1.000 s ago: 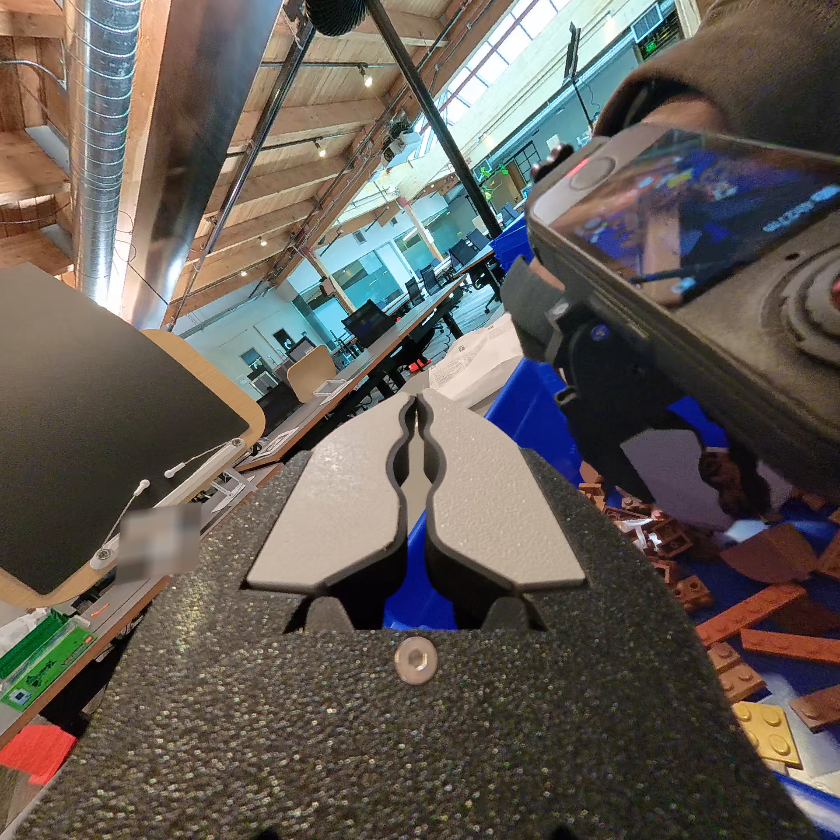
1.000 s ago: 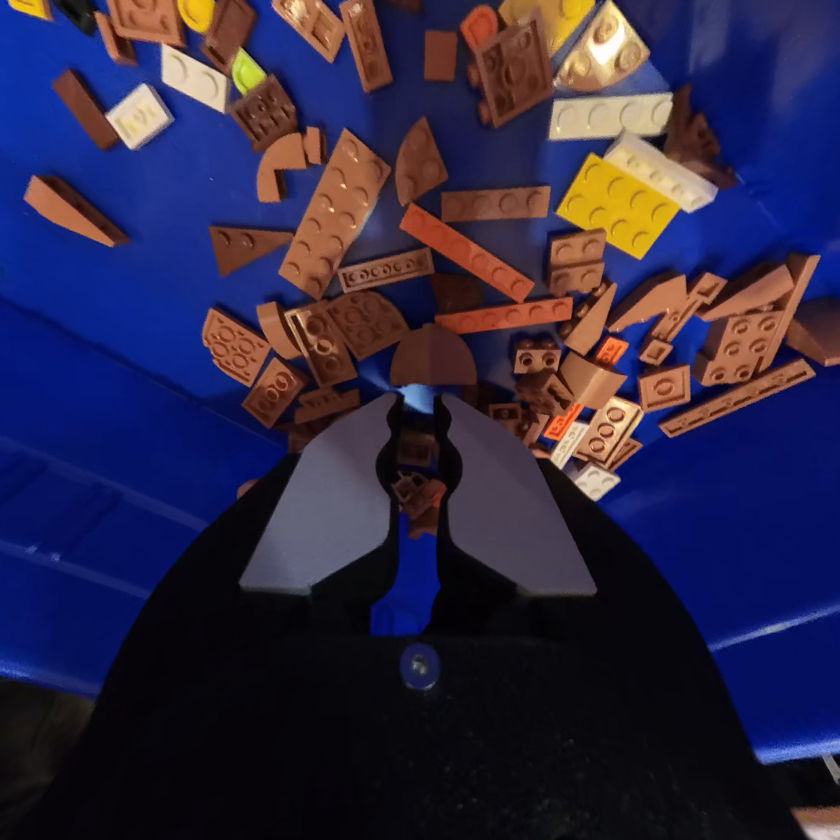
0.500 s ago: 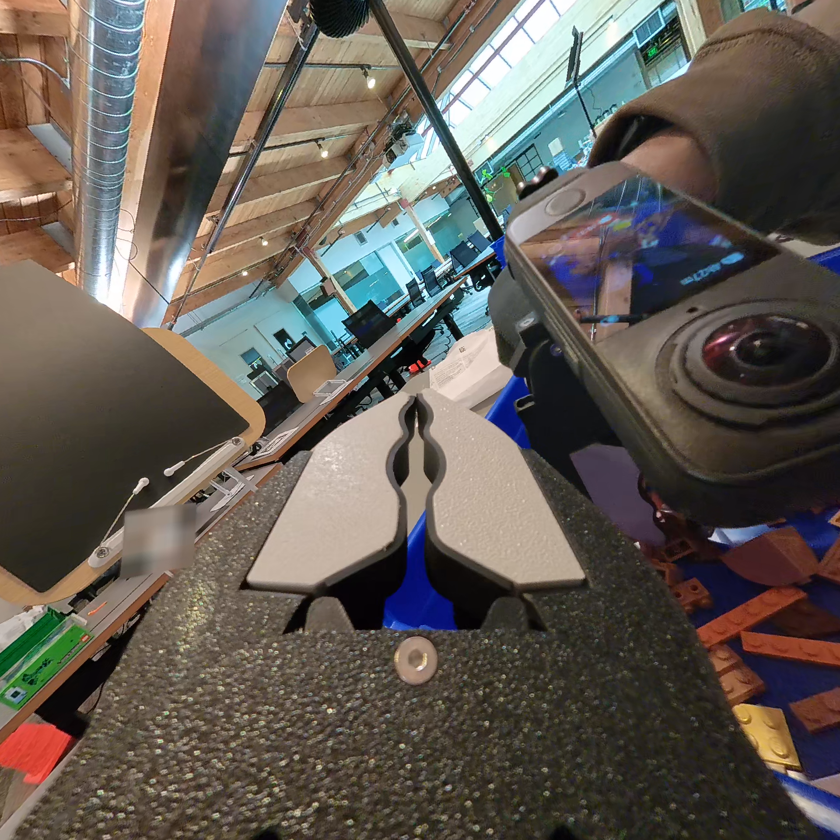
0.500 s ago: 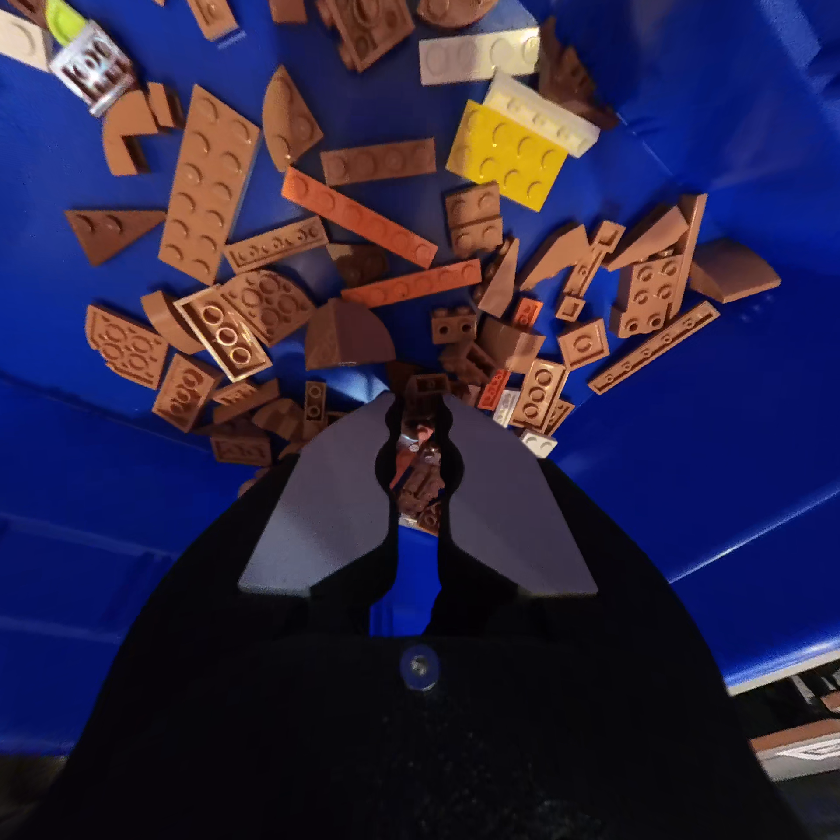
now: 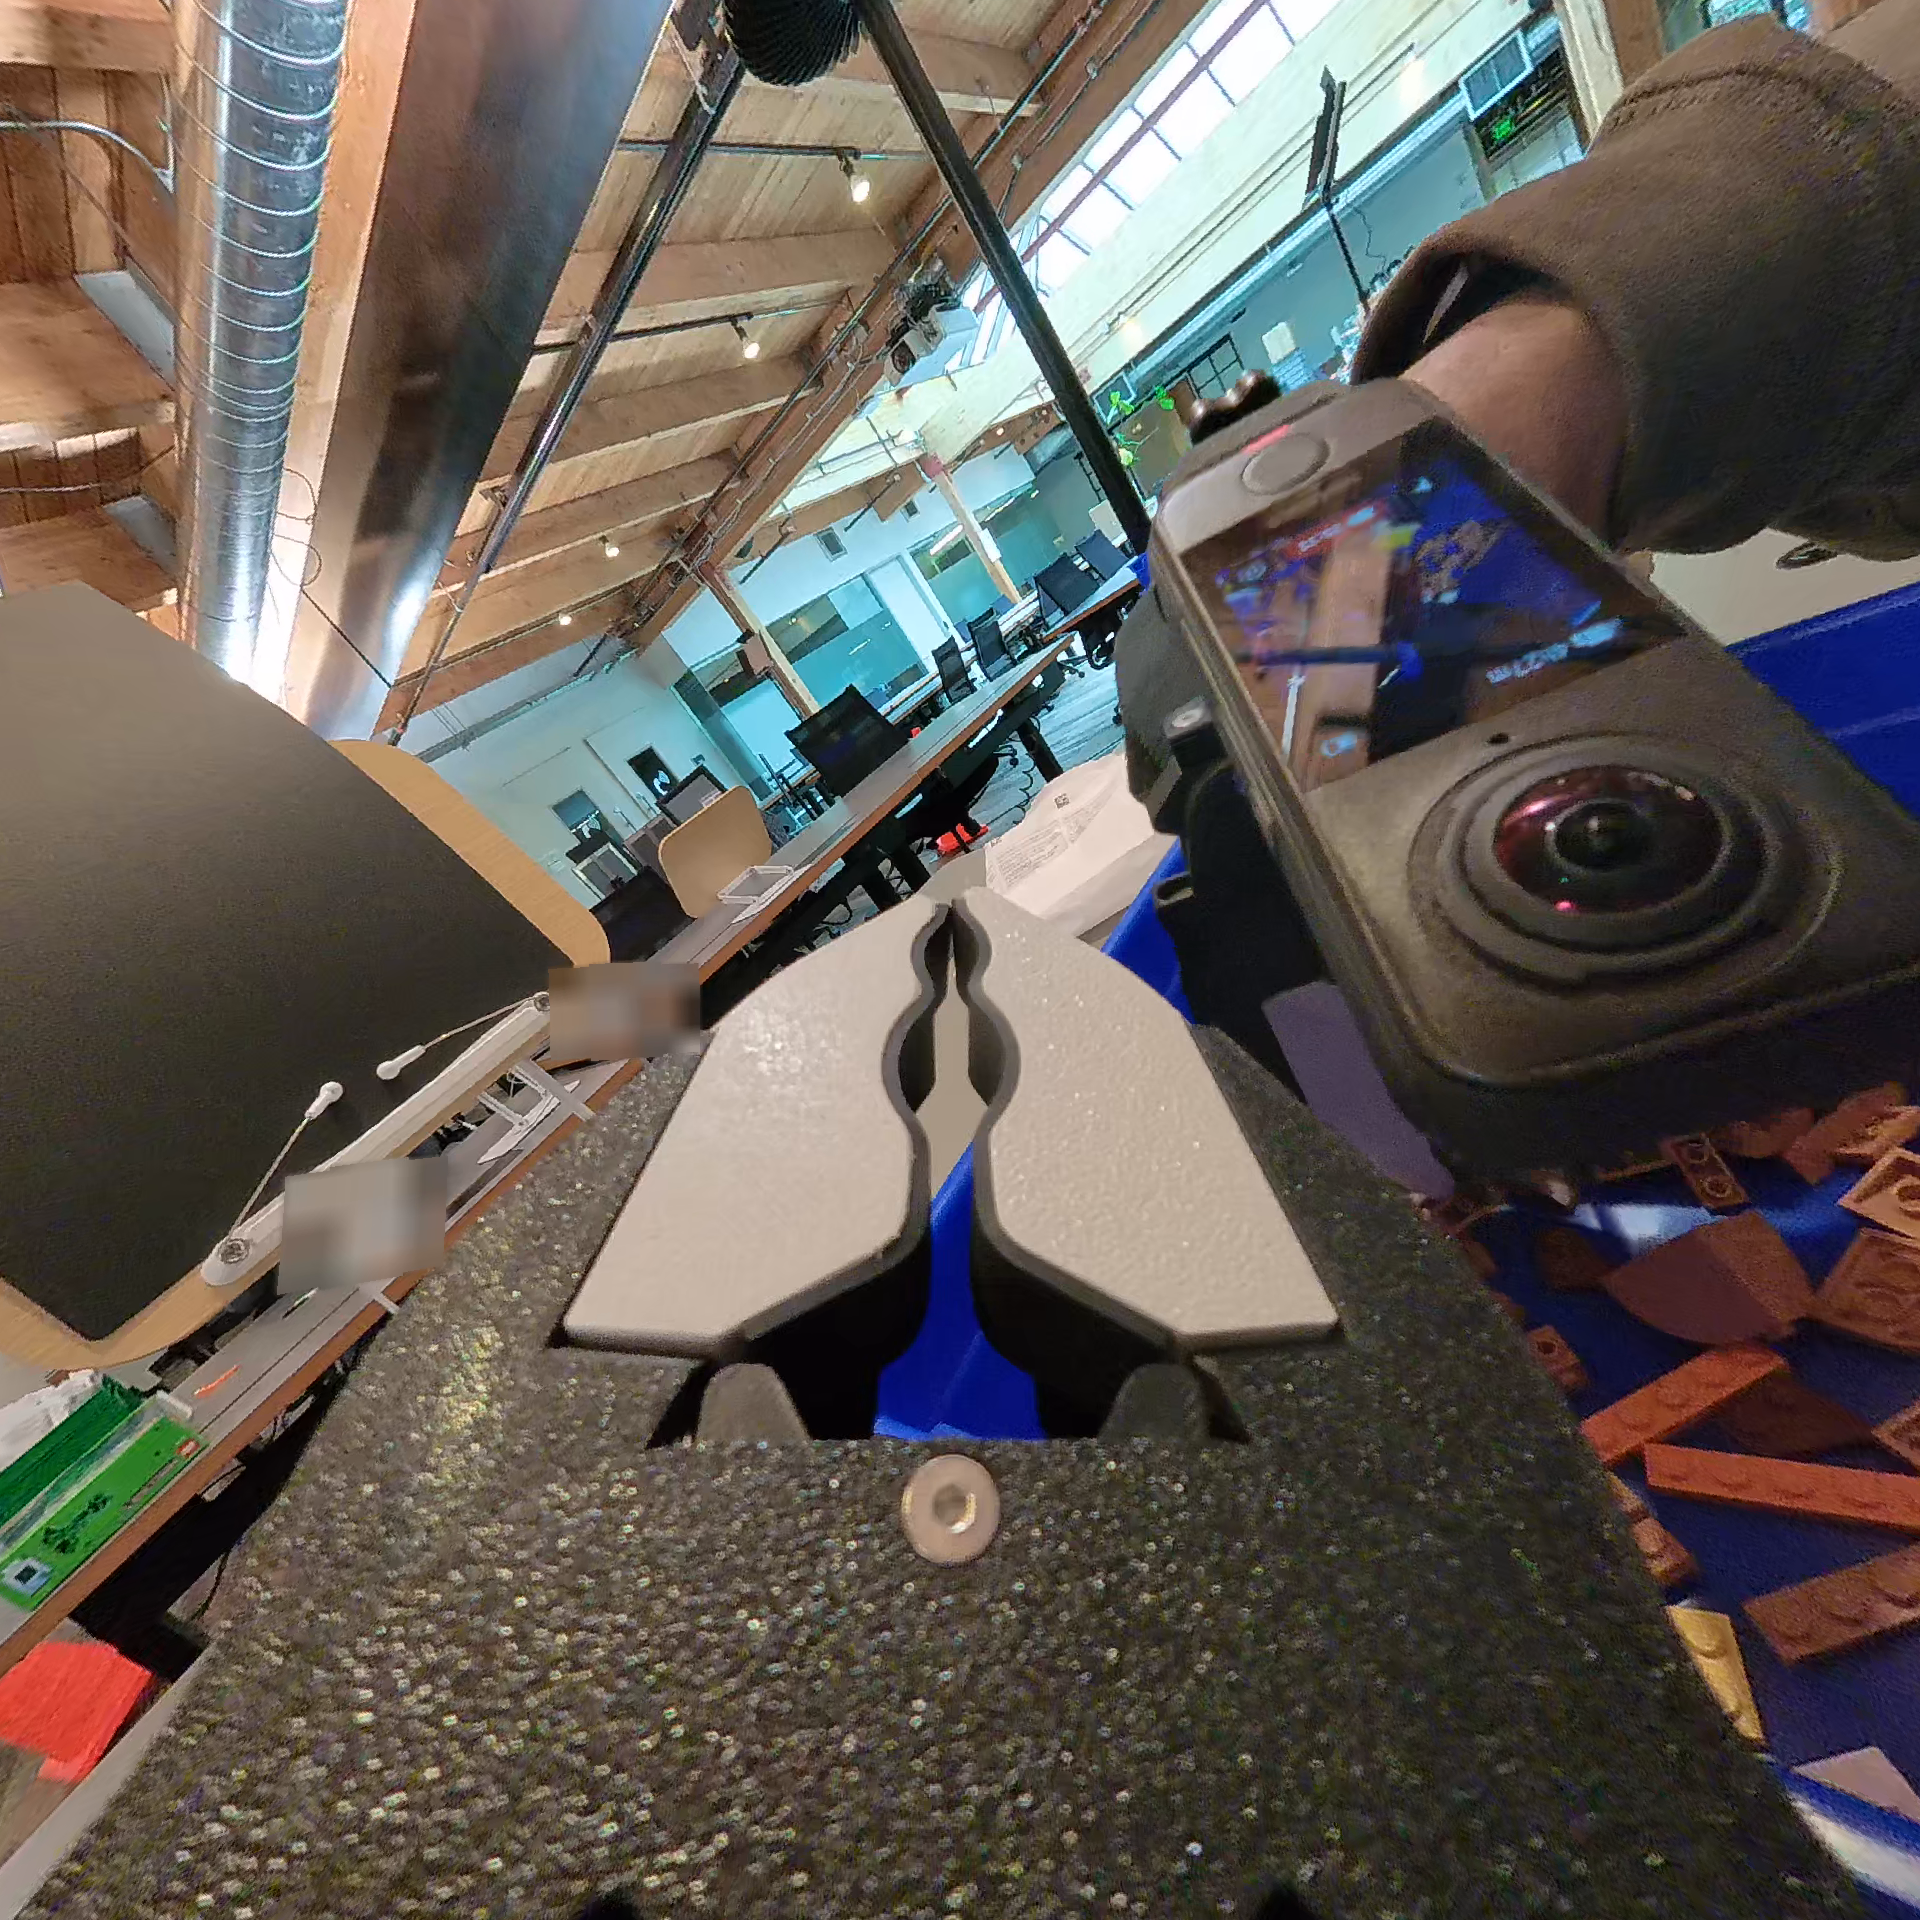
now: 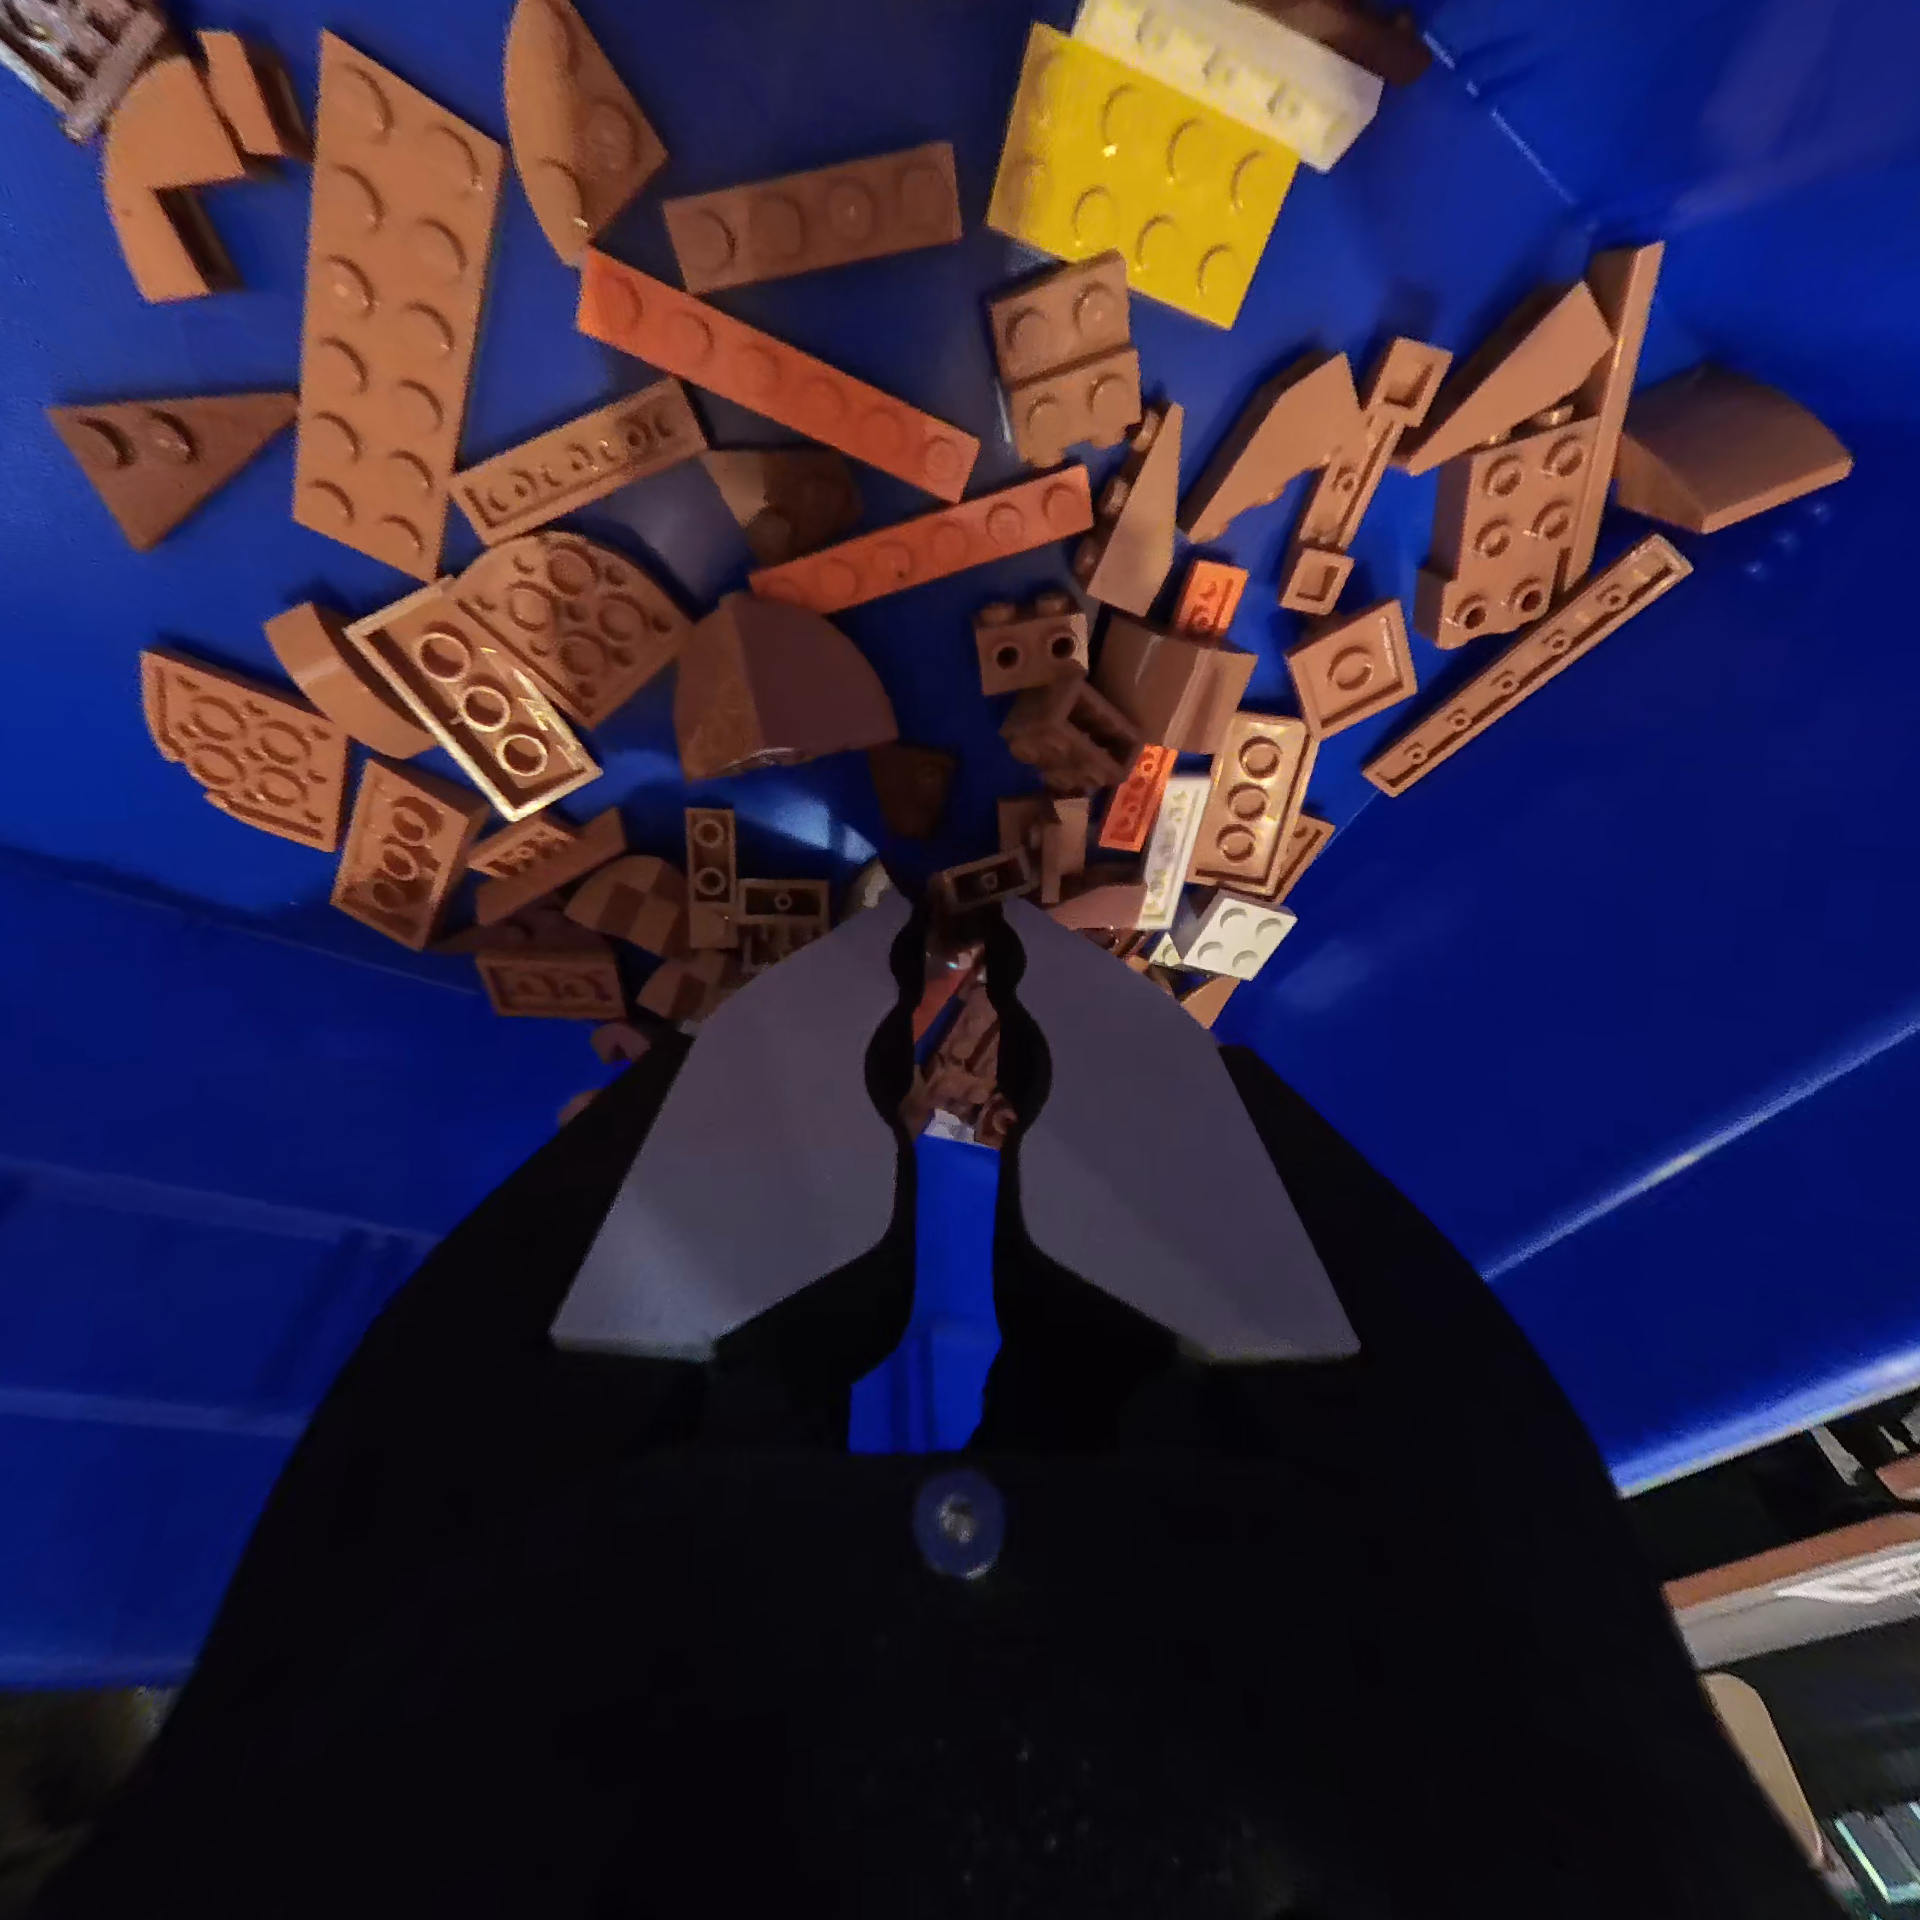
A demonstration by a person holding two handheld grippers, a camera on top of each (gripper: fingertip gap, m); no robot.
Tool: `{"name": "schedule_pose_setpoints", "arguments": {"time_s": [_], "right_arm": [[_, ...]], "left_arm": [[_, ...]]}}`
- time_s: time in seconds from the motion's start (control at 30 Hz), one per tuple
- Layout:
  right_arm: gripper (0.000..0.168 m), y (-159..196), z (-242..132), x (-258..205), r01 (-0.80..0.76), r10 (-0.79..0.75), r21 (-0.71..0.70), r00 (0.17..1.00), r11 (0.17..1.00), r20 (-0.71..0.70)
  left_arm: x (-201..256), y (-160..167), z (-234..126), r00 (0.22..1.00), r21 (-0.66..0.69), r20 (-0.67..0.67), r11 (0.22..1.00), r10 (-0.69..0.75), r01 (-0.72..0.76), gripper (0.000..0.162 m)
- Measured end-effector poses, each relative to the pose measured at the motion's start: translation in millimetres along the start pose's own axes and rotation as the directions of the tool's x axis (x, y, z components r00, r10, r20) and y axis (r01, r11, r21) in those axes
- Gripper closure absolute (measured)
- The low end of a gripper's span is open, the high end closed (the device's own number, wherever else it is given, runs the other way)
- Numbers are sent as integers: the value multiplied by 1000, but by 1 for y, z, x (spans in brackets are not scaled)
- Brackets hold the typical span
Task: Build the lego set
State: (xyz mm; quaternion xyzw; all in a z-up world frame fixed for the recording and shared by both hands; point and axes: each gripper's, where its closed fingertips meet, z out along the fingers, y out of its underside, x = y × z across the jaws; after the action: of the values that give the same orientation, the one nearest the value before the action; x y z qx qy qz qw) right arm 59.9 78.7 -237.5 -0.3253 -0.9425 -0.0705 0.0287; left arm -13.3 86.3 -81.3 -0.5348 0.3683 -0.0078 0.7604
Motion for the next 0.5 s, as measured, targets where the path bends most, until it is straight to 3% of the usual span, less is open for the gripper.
{"name": "schedule_pose_setpoints", "arguments": {"time_s": [0.23, 0.5], "right_arm": [[159, -13, -10, -9, 3, -7, 117, 1000, 993, 31], [157, -20, -12, -34, 9, -29, 130, 988, 991, 150]], "left_arm": [[0, 0, 0, 1000, 1, 1, 1000, -4, 4, 162], [0, 0, 0, 1000, 2, 1, 1000, -5, 5, 162]]}}
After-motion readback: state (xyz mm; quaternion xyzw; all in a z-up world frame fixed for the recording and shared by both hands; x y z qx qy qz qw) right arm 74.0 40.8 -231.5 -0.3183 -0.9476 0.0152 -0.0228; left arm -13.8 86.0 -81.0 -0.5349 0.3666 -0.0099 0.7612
